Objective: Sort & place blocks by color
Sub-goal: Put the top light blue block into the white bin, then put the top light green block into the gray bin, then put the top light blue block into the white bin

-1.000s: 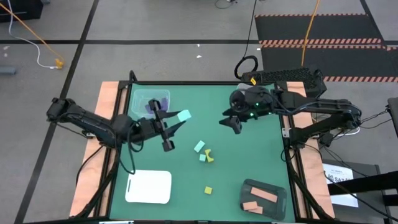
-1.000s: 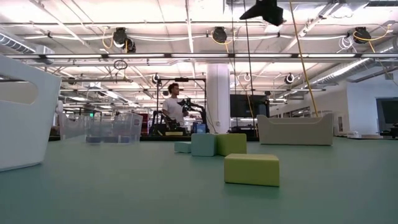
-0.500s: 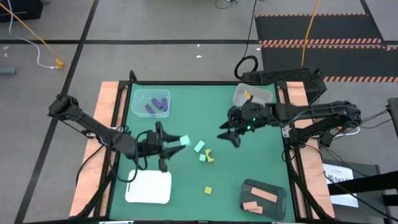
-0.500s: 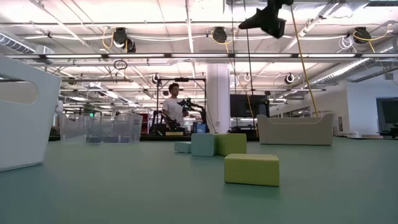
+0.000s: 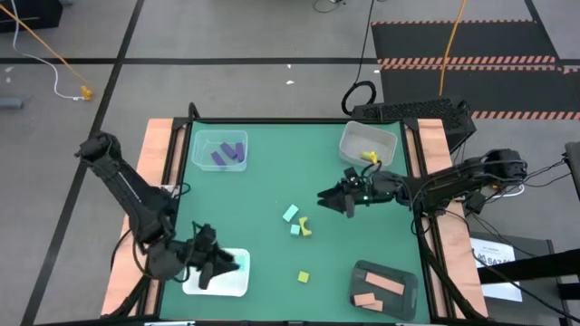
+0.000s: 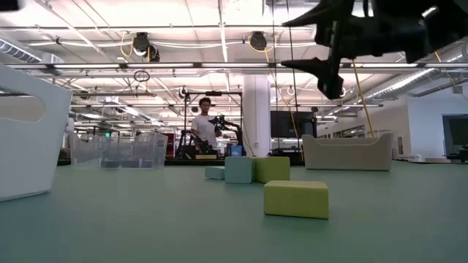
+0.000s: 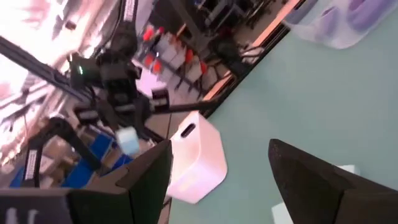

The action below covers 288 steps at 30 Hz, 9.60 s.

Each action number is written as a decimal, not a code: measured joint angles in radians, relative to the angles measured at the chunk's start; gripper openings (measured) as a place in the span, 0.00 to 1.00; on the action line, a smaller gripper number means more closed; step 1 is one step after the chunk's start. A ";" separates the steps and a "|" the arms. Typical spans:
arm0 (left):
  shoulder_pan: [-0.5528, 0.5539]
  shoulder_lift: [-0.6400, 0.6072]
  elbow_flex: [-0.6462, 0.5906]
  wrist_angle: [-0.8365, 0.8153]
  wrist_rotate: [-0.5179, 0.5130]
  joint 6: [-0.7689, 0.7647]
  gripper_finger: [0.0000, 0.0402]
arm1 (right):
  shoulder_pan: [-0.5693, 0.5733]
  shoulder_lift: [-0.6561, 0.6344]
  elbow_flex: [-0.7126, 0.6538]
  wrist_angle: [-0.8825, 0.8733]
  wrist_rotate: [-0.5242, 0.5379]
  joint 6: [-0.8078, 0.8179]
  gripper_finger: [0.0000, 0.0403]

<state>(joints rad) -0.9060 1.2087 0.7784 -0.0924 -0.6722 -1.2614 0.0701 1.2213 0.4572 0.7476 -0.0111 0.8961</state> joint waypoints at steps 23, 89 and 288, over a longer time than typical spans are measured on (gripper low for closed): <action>-0.059 0.088 0.000 -0.503 0.411 -0.703 0.39 | 0.036 0.000 -0.033 0.049 0.003 0.026 0.64; 0.376 -0.347 0.000 -0.146 0.218 0.741 0.76 | 0.362 0.627 0.416 -0.457 0.648 -0.261 0.64; 0.649 0.694 0.097 0.321 0.120 0.782 0.75 | -0.101 -0.252 0.070 -0.526 0.304 -0.343 0.62</action>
<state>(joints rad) -0.2569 1.9023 0.8752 0.2290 -0.5526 -0.4790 -0.0307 0.9695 0.5274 0.2218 0.2928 0.5529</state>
